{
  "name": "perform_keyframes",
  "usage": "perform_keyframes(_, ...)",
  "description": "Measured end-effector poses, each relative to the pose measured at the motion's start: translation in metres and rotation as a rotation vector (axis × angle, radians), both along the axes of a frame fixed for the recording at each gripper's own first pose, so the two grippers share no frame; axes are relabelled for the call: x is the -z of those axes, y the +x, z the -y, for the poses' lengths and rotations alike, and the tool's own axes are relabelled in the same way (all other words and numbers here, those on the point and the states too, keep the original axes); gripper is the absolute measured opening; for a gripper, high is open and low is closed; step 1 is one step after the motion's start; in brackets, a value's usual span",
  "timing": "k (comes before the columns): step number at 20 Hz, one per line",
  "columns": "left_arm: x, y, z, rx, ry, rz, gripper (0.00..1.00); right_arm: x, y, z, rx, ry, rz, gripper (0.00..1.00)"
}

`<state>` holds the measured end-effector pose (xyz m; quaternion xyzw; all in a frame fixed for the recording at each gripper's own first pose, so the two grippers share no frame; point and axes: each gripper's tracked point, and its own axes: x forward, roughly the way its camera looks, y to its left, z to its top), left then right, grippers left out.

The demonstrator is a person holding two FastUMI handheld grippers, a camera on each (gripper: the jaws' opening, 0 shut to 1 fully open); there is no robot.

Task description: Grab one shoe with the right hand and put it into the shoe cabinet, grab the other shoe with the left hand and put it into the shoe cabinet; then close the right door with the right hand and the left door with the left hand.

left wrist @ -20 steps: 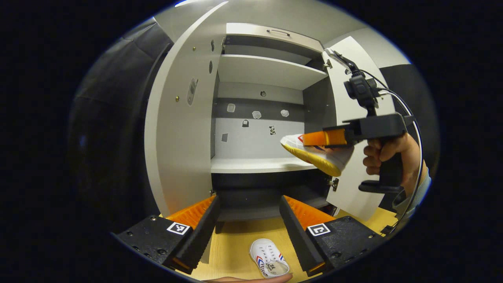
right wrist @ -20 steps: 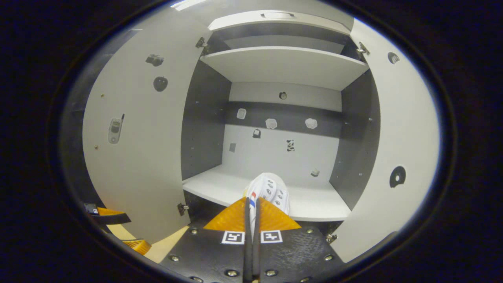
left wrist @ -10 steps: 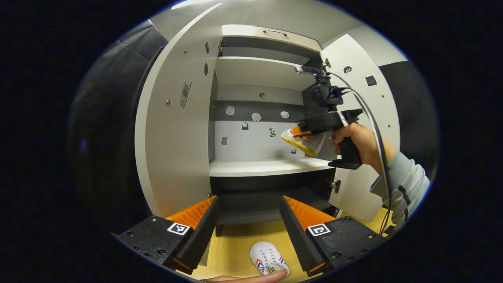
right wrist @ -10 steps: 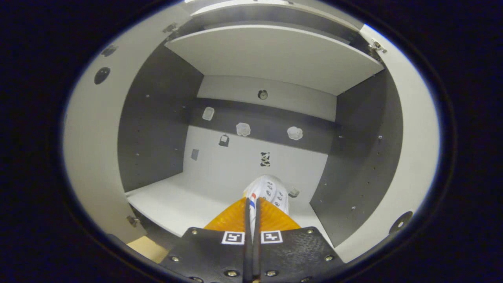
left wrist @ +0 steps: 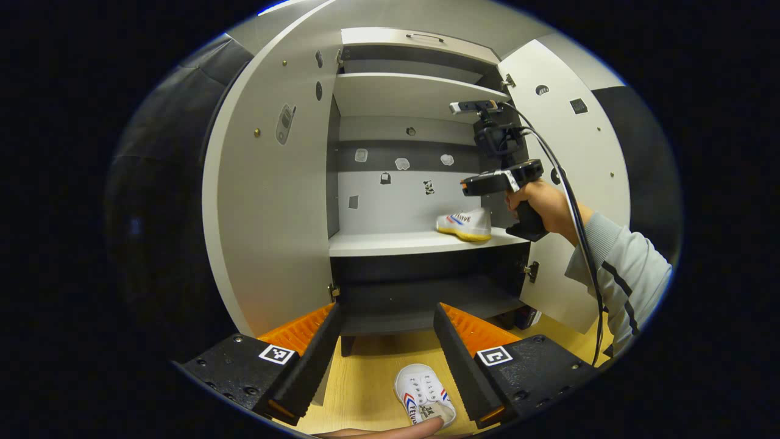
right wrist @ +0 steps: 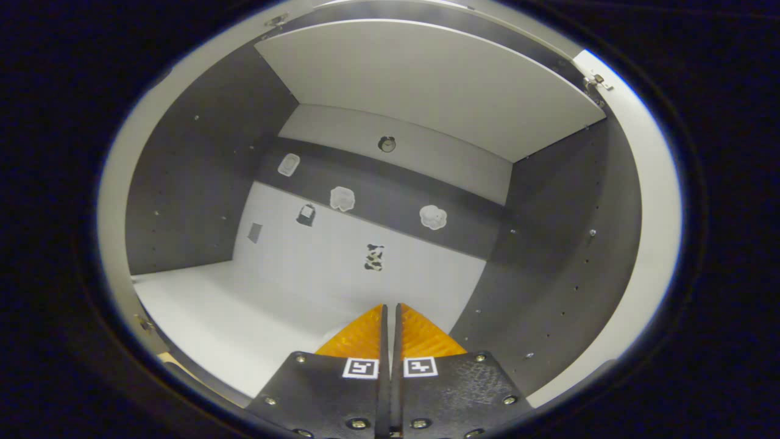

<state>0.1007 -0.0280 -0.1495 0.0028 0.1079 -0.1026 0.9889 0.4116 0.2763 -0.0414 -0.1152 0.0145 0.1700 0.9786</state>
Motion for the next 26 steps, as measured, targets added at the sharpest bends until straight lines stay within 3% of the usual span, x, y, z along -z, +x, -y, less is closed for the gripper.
perform_keyframes(1,0.002,0.000,0.001,-0.002,0.004,0.001,0.93,0.000,-0.011,-0.001,-0.023,0.008,-0.005,0.03)
perform_keyframes(5,0.019,0.000,0.010,-0.008,0.035,-0.022,0.93,0.006,-0.059,0.008,-0.066,0.038,-0.004,0.92)
perform_keyframes(7,0.029,0.002,0.015,-0.014,0.052,-0.033,0.93,0.010,-0.084,0.021,-0.056,0.082,-0.012,0.98)
perform_keyframes(11,0.059,0.002,0.015,-0.052,0.051,-0.083,0.92,0.020,-0.141,0.041,-0.089,0.214,-0.048,0.99)
perform_keyframes(17,0.129,-0.002,0.010,-0.070,0.041,-0.114,0.93,0.058,-0.212,0.074,-0.133,0.280,-0.098,0.99)
perform_keyframes(23,0.247,-0.025,0.005,-0.048,-0.011,-0.423,0.94,0.072,-0.275,0.100,-0.162,0.380,-0.114,0.98)
perform_keyframes(26,0.271,-0.031,0.006,-0.032,0.005,-0.501,0.93,0.072,-0.290,0.122,-0.108,0.352,-0.056,0.98)
